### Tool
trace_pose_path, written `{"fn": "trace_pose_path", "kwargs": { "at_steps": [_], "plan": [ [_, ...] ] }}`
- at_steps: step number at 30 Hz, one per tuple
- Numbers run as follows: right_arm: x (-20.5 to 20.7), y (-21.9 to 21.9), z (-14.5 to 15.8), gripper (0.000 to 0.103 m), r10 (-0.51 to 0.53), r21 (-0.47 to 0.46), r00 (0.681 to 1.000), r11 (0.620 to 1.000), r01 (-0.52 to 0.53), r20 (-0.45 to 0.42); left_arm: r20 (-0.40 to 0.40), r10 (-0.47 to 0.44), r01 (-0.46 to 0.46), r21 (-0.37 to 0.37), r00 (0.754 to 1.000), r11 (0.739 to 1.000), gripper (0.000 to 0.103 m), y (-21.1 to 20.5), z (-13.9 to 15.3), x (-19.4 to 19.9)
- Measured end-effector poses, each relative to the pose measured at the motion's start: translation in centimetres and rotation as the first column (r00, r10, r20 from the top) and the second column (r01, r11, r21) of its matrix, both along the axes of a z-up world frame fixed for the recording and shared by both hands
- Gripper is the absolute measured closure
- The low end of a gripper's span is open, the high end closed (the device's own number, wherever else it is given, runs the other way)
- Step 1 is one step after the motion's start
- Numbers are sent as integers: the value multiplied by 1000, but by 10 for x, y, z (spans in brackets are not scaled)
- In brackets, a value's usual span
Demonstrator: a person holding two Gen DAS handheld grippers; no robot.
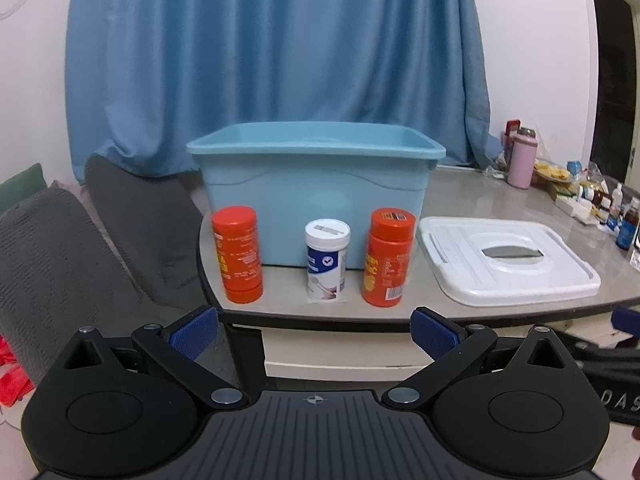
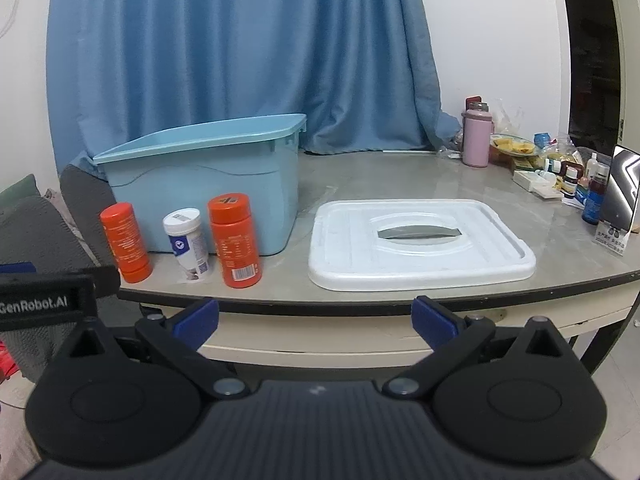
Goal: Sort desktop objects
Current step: 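Move both tools toward the orange bottles in front of the blue tub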
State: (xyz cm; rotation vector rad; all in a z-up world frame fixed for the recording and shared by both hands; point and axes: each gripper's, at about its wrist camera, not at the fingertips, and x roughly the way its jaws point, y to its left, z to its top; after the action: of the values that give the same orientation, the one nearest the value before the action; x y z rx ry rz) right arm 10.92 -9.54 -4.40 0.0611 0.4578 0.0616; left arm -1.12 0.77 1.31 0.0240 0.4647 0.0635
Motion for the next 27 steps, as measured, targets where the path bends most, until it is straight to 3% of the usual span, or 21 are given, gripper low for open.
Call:
{"fn": "trace_pose_path", "kwargs": {
  "at_steps": [12,19,27],
  "plan": [
    [19,28,3,0,14,-27,999,1000,-13,32,-5,-14,14,-42,1000,999,0,37,2,22],
    [24,44,0,0,-42,17,999,999,42,13,-7,-34,34,-53,999,998,0,63,0,31],
    [36,67,-6,0,-42,-9,999,999,42,20,6,-28,28,-73,1000,997,0,85,-6,42]
  ]
}}
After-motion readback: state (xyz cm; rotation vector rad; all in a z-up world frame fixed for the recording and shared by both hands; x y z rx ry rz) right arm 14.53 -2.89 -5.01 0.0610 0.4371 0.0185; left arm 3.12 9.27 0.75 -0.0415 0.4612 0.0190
